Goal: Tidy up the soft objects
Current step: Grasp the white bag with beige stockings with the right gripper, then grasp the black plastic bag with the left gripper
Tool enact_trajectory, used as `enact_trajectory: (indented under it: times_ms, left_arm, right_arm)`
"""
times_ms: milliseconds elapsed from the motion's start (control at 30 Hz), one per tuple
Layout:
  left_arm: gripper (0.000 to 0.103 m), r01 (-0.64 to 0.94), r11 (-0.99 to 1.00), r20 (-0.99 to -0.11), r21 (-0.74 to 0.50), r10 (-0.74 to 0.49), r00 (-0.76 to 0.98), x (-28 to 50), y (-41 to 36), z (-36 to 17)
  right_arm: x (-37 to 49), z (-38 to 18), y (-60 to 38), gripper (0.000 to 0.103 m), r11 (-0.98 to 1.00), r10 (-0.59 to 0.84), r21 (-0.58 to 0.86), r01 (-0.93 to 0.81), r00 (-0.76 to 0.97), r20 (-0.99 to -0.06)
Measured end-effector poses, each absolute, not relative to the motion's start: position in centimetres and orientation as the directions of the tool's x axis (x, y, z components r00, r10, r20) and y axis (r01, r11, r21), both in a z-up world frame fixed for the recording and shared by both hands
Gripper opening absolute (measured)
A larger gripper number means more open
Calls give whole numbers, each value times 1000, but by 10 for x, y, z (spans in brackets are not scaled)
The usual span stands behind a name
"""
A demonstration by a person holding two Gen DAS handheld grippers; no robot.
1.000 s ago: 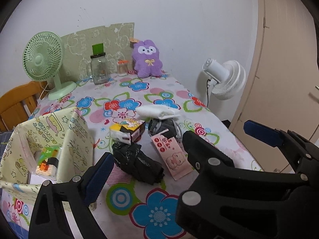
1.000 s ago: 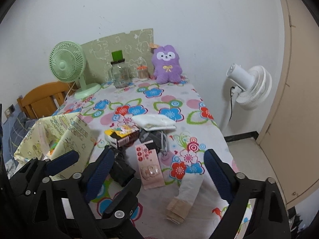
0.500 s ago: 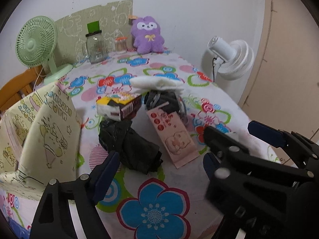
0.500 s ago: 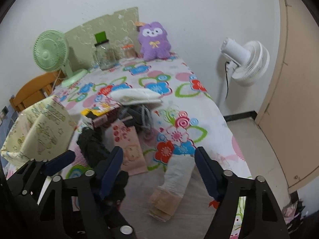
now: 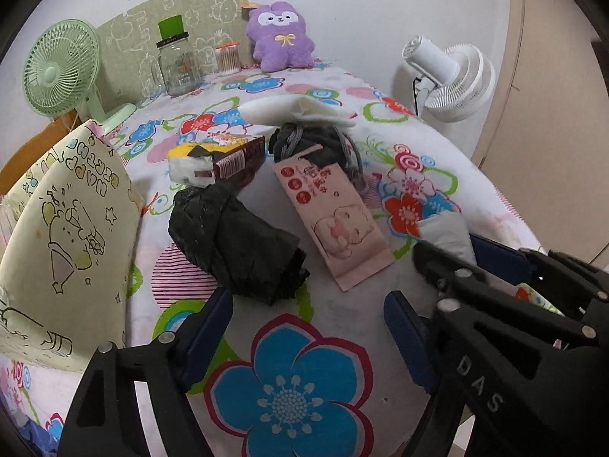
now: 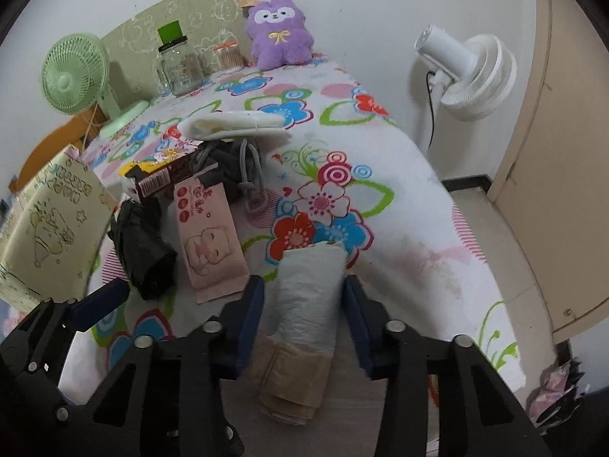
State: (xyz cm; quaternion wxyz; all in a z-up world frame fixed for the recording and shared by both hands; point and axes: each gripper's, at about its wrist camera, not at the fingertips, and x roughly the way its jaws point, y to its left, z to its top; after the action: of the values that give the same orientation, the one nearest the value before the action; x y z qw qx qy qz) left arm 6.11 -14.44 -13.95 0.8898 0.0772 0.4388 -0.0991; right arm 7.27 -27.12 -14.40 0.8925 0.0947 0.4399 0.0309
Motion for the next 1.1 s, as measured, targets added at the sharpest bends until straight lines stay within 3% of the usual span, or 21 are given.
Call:
enact_trajectory:
  times_ms: [133, 633, 933, 1100]
  left_arm:
    - [83, 231, 971, -785, 68, -91, 613, 63, -143, -136]
    - [83, 115, 991, -765, 67, -23, 644, 92, -126, -121]
    - [73, 62, 997, -786, 40, -7, 618, 112, -119, -128]
    - [62, 54, 998, -793, 35, -5, 609, 118, -117, -132]
  right_arm:
    - [75, -143, -271, 26, 979, 153, 205, 16, 607, -780]
    - [95, -112, -252, 25, 974, 208, 212, -76, 662, -720]
    - [119, -113, -247, 25, 974, 213, 206, -88, 650, -729]
    - [126, -117, -244, 25, 975, 212, 207, -84, 640, -738]
